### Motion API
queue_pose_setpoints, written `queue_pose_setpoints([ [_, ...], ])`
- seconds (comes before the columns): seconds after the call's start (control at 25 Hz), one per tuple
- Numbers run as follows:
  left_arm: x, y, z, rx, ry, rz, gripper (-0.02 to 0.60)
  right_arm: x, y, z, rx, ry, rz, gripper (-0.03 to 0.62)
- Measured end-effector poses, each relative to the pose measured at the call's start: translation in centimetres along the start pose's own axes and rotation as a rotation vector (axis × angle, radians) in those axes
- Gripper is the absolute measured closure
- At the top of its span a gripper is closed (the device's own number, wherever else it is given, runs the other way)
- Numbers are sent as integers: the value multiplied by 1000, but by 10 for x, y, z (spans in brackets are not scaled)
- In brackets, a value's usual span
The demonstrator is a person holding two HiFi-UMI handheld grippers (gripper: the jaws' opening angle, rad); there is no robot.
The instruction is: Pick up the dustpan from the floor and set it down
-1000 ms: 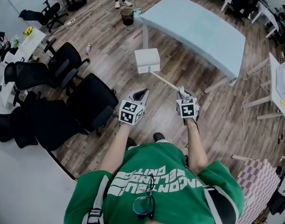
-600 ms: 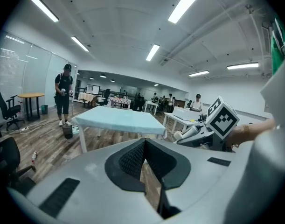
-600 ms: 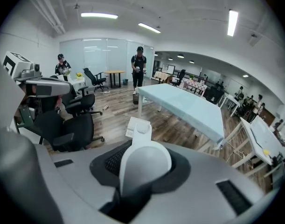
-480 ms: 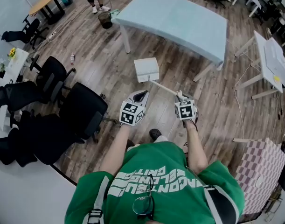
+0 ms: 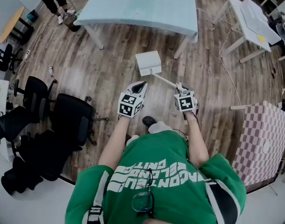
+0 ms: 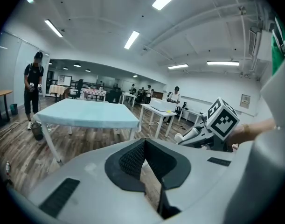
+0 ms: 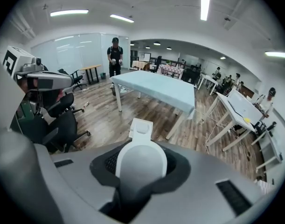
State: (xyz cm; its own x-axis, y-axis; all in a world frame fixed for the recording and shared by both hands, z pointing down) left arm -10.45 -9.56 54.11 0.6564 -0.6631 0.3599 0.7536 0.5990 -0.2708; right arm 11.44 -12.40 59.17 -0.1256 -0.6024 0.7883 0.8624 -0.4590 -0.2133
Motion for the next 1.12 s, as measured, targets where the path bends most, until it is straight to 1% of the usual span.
queue_pose_setpoints([
  [0.2, 57, 33, 2, 3, -55, 86, 578, 9, 52, 40, 54, -58, 26, 482],
  [0.36, 88, 46, 10, -4, -96, 113, 578, 22, 85, 62, 82, -106, 55, 482],
  [0.52, 111, 57, 18, -4, -135, 137, 578, 38, 106, 93, 128, -166, 57, 482],
  [0.68, 132, 66, 22, -5, -166, 162, 578, 50, 122, 112, 153, -223, 62, 482],
  [0.84, 146, 76, 29, -10, -206, 191, 578, 67, 128, 133, 174, -263, 43, 482],
  [0.96, 154, 79, 32, -3, -230, 206, 578, 84, 133, 142, 184, -285, 42, 482],
  [1.12, 158, 84, 36, -5, -249, 216, 578, 101, 134, 152, 202, -351, 27, 482],
])
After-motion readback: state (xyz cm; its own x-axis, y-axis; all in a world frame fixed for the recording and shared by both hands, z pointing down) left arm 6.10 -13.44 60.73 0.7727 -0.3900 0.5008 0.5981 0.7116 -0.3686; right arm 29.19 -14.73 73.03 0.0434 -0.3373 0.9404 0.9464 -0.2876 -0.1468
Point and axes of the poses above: the fingertips, and each gripper's own axes: x forward along the fingers, y to its right, z out of its underside, the point moved 5 cm from there along -x, backward along the fingers, and after that the axes turned 8 degrees about z, right-handed, at the moved point
